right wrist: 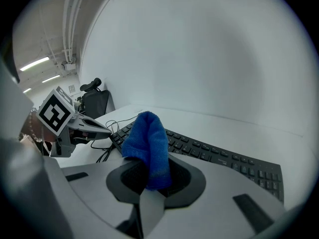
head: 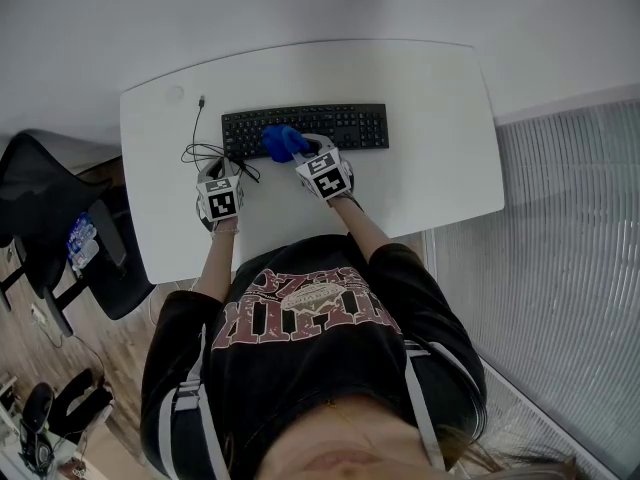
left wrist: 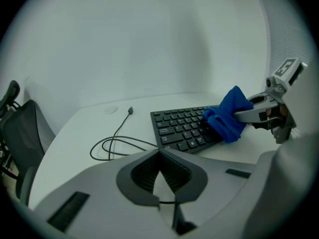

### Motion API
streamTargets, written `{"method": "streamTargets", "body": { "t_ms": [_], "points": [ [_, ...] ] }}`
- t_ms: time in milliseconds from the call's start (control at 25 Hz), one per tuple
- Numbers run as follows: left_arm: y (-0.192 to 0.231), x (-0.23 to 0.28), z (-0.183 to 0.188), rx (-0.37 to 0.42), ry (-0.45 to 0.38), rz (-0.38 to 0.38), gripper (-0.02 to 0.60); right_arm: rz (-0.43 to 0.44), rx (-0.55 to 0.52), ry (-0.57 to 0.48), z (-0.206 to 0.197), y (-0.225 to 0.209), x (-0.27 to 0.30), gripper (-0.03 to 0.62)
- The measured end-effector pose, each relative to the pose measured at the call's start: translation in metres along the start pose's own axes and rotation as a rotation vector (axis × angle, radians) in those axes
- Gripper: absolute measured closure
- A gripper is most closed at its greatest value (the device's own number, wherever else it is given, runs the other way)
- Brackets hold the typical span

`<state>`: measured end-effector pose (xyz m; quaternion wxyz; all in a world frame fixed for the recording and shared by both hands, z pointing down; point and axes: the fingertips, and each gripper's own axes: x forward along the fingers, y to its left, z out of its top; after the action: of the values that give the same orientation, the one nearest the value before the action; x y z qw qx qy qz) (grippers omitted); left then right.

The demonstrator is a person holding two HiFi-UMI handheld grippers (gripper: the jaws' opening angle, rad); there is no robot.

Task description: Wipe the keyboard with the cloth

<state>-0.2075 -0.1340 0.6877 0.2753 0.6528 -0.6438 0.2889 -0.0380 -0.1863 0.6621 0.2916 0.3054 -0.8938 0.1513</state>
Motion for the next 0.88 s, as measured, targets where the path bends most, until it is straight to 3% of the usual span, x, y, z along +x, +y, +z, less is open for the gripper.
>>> {"method": "streamTargets", "body": {
  "t_ms": [720, 880],
  "points": [
    [0.001, 0.000, -0.002, -0.003, 0.000, 0.004, 0.551, -0.075, 0.038, 0.036, -0.021, -0.035, -0.025, 0.530],
    [0.001, -0.003, 0.007, 0.025, -0.026, 0.002, 0.551, -0.089, 0.039, 0.042, -0.024, -0.042, -0.031, 0.530]
  ]
}}
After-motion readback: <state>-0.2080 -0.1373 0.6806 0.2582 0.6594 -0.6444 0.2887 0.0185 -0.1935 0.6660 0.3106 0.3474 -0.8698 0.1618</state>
